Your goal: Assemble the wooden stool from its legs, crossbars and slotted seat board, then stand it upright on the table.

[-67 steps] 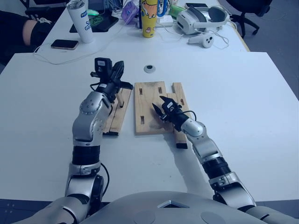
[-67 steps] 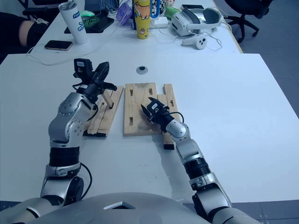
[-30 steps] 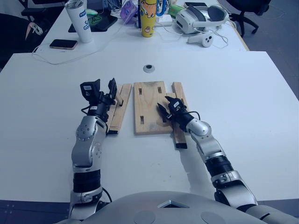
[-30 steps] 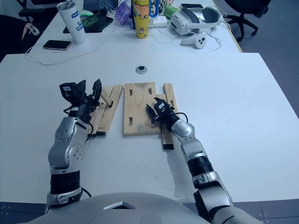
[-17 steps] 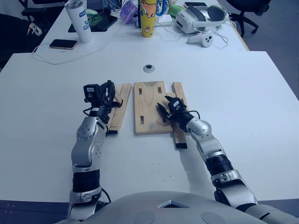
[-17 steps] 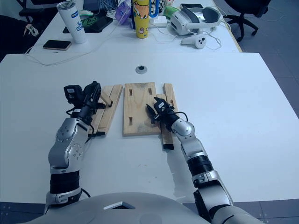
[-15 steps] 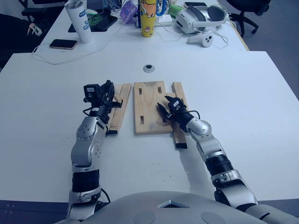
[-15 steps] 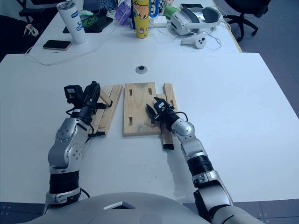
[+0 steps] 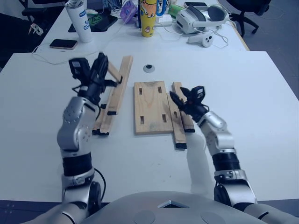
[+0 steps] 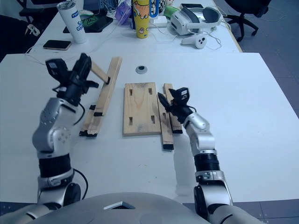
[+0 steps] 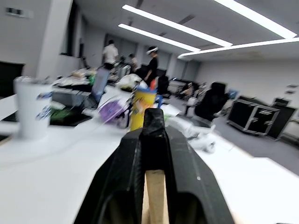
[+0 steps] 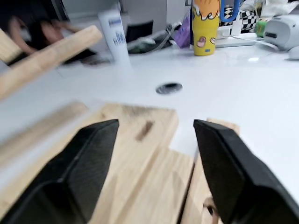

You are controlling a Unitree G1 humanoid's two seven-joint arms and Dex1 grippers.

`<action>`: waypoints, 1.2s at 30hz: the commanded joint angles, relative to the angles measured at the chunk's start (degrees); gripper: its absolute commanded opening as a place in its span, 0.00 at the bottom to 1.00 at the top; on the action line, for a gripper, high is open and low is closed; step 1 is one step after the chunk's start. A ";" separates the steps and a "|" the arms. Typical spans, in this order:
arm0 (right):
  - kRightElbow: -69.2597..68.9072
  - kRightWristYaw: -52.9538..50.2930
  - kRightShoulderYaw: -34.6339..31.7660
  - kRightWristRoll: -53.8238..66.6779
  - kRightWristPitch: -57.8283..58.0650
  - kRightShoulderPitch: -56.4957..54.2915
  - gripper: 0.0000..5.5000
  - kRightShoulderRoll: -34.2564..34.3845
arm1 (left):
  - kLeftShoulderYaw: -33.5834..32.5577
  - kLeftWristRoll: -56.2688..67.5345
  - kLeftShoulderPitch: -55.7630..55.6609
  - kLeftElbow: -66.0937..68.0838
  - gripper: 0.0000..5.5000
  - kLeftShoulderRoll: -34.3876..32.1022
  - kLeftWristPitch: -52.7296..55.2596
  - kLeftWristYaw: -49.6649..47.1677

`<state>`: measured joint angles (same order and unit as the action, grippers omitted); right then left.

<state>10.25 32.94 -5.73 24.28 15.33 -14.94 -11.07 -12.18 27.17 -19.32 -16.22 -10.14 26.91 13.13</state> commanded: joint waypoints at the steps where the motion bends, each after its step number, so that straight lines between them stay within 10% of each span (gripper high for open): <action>1: -2.32 9.54 -6.46 16.50 15.02 -4.23 0.67 -4.32 | -3.62 10.48 -7.72 7.07 0.07 -3.63 5.94 8.23; 12: 5.17 20.58 -5.92 24.52 30.54 -12.22 0.96 -8.90 | -7.39 26.43 -16.42 29.50 0.07 -6.87 18.40 27.61; 36: 6.56 25.23 -11.69 36.07 43.77 -11.84 0.97 -6.09 | -9.04 39.20 -14.61 29.23 0.07 -3.95 34.57 27.66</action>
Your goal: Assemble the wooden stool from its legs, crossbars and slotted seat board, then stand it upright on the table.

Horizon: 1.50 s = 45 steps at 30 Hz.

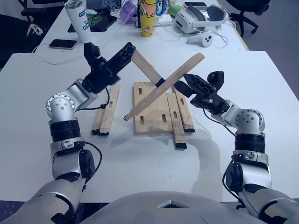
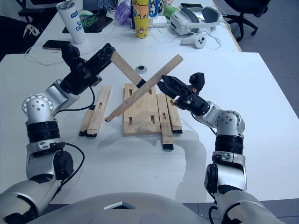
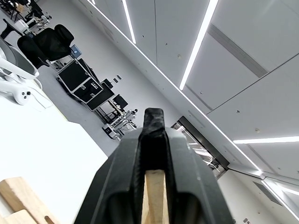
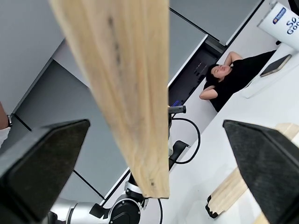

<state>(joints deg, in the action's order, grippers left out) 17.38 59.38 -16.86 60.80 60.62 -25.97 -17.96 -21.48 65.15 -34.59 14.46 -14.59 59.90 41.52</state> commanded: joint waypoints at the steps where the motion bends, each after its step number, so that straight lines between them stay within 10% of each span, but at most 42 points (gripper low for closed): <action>1: -1.00 -0.89 -0.71 0.02 -1.58 -0.80 0.97 0.82 | 0.64 0.79 0.92 -1.70 0.07 0.43 1.52 -0.70; 27: -5.26 2.68 1.75 -1.41 -3.36 1.81 0.38 -1.59 | 2.46 -0.55 3.66 -4.92 0.07 -1.14 2.33 0.99; 45: -8.67 6.56 -1.55 -0.11 -2.40 9.88 0.38 -7.09 | -0.64 -1.39 6.71 -4.63 0.56 -7.03 0.55 1.32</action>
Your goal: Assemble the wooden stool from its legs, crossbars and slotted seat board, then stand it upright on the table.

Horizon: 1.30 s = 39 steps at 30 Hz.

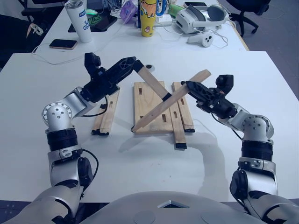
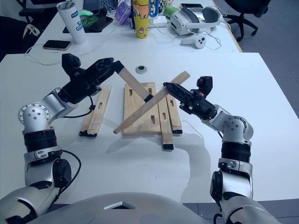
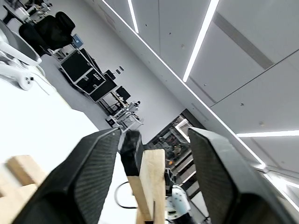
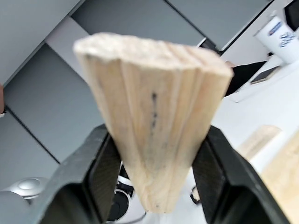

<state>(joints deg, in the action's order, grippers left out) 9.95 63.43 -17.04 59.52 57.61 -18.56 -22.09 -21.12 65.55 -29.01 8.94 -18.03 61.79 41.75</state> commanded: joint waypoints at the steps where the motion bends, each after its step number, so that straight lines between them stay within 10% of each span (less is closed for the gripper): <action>1: -1.56 3.14 -1.49 1.01 0.68 3.49 0.38 -3.77 | -1.04 -1.80 1.23 0.61 0.59 -4.07 -1.38 1.38; 9: 1.90 7.27 -4.71 -0.28 0.79 4.07 0.38 -13.57 | 0.57 -3.78 6.72 -5.91 0.74 -7.92 -2.45 4.27; 20: 29.81 12.57 -10.82 -8.86 -8.93 -11.07 0.38 -30.12 | 28.02 -33.03 20.24 -24.73 0.74 -11.08 -29.38 13.14; 28: 30.98 16.97 -7.41 -12.06 -9.95 -13.32 0.38 -26.14 | 46.11 -59.57 15.89 -13.75 0.74 -10.19 -52.51 12.94; 39: 17.33 18.17 -4.52 -11.63 -10.59 -10.96 0.38 -21.18 | 49.57 -70.23 16.00 -5.43 0.74 -7.49 -56.08 6.69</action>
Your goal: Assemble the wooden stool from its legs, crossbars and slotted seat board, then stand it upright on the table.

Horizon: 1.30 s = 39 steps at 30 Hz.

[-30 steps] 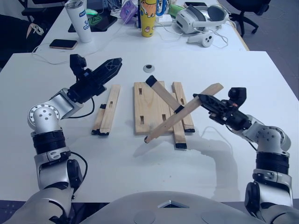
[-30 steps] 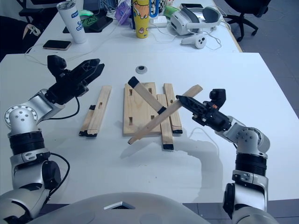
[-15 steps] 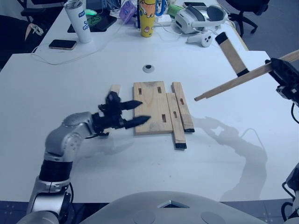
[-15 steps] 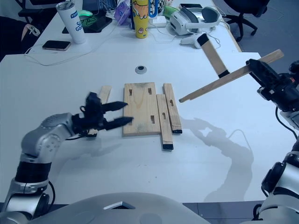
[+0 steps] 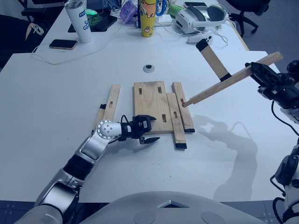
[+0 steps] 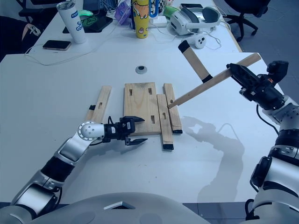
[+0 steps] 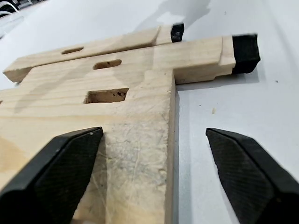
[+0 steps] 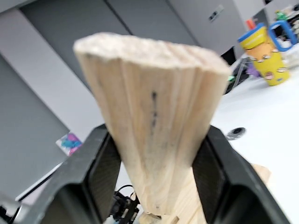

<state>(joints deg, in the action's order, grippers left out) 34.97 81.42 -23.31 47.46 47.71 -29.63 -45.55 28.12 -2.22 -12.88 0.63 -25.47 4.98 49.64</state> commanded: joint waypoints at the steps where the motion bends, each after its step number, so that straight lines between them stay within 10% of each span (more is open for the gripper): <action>1: -9.71 0.07 2.50 0.20 -1.19 0.24 0.38 2.83 | -0.04 -2.67 -0.36 3.67 0.74 -0.01 0.89 -1.53; 39: 4.53 11.07 42.19 -23.56 -37.68 -28.03 0.38 7.93 | -0.63 -2.12 -6.93 17.70 0.74 -2.18 -6.08 9.69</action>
<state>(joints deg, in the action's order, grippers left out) 38.52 92.42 15.70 26.15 12.47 -56.28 -36.09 25.57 -2.24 -22.17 15.98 -26.84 -2.65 57.58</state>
